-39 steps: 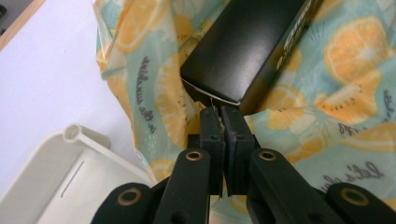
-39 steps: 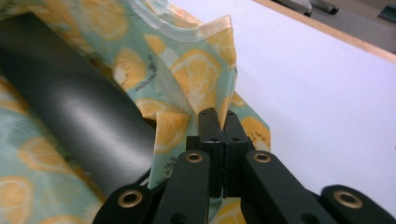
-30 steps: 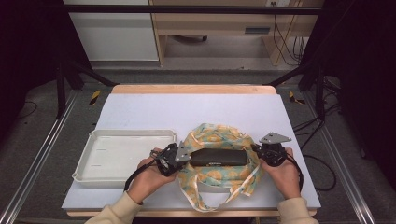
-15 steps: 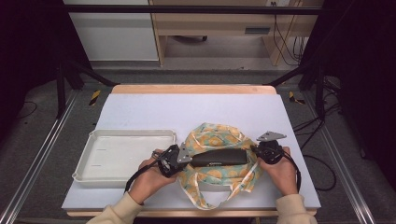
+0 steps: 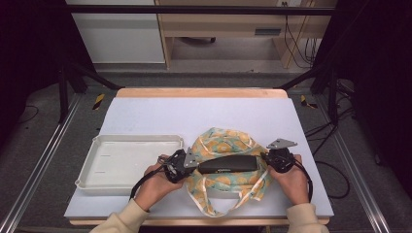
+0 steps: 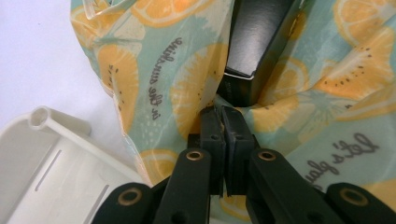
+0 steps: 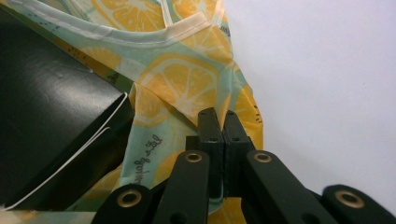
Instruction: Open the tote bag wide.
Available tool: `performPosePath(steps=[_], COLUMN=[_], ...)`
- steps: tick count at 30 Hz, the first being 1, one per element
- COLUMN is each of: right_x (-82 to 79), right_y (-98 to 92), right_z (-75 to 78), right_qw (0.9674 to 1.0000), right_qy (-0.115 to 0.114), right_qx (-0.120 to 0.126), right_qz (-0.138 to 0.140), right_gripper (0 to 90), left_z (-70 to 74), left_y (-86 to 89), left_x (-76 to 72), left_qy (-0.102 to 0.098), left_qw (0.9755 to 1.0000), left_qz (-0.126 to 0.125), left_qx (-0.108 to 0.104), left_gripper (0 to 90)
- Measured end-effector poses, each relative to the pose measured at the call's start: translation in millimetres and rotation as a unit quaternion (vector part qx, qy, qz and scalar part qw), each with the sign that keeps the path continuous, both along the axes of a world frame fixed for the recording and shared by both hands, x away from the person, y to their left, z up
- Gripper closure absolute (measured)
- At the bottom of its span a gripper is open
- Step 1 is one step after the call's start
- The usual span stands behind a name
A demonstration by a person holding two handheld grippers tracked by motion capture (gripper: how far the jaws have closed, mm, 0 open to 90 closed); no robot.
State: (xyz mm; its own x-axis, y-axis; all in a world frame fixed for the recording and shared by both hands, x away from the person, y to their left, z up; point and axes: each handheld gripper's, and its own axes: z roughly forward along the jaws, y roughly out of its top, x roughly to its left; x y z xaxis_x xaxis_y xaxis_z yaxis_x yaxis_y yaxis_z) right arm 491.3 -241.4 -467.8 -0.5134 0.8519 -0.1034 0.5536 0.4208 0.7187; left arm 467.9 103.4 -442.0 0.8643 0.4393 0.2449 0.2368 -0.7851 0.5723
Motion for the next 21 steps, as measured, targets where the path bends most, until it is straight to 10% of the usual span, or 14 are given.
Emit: performPosePath(steps=[15,21], right_x=[-4.3,-24.4], right_y=[-0.2,-4.4], right_z=[-0.8,11.2], right_qw=[0.9999,0.9988], right_qy=[-0.003,-0.029], right_qx=[0.013,0.027], right_qz=[-0.008,-0.028], right_gripper=[85.4,59.1], left_z=[-5.3,0.8], left_y=[4.5,10.9], left_x=[8.8,8.4], left_qy=[0.002,-0.009], left_qw=[0.9998,0.9996], left_qz=[0.018,0.017], left_qx=[-0.001,-0.022], left_gripper=[87.6,79.3])
